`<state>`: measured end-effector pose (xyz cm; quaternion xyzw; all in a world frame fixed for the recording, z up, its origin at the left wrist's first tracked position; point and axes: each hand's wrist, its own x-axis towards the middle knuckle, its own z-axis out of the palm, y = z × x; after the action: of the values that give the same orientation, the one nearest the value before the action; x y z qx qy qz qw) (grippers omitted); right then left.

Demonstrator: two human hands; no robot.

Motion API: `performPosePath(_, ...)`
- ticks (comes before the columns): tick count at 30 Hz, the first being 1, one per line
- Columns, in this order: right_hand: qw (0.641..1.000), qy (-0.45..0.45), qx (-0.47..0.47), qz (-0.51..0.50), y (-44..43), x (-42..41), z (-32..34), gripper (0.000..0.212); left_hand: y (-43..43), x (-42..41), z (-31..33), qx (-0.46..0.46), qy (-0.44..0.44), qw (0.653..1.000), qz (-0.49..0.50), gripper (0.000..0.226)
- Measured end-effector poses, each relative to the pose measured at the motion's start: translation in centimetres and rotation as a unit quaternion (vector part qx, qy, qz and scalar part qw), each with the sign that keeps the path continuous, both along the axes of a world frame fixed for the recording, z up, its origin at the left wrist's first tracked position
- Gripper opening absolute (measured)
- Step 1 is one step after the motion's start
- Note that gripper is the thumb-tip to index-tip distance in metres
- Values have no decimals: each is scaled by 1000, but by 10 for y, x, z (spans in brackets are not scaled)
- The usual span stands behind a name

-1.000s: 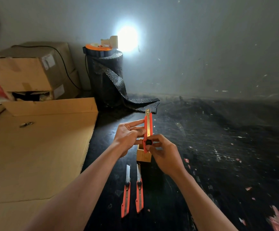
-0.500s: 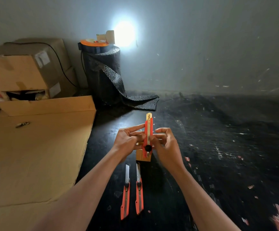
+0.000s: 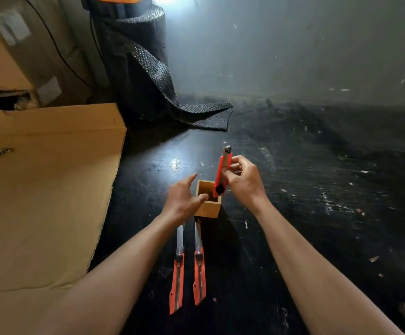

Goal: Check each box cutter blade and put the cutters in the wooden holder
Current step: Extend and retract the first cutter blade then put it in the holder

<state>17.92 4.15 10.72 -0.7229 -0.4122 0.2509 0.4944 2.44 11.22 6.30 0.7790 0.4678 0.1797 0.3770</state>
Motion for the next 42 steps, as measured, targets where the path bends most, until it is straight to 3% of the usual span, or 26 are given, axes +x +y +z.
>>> performPosePath(3,999,-21,-23,-14,22,10,-20,12,14,12,-20,-12,60,998,-33,99)
performPosePath(6,997,-43,-58,-9,36,15,-39,8,23,20,-34,-37,60,997,-40,110)
performPosePath(8,995,-54,-83,0,40,17,-49,7,27,23,-41,-53,45,996,-47,107)
performPosePath(13,987,-79,-136,15,44,20,-66,8,25,24,-42,-88,3,995,-43,75)
performPosePath(17,984,-96,-148,19,49,22,-69,10,24,24,-42,-77,-2,996,-42,67)
performPosePath(23,978,-124,-164,22,54,23,-71,14,22,26,-46,-75,-16,997,-25,74)
performPosePath(29,983,-106,-147,-14,43,18,-69,36,23,23,-44,-92,-13,996,-17,95)
performPosePath(34,984,-105,-139,-41,16,4,-70,48,3,2,-45,-65,-3,998,25,96)
performPosePath(42,968,-84,-233,26,-52,-47,-94,38,-64,-49,-70,-64,40,996,44,58)
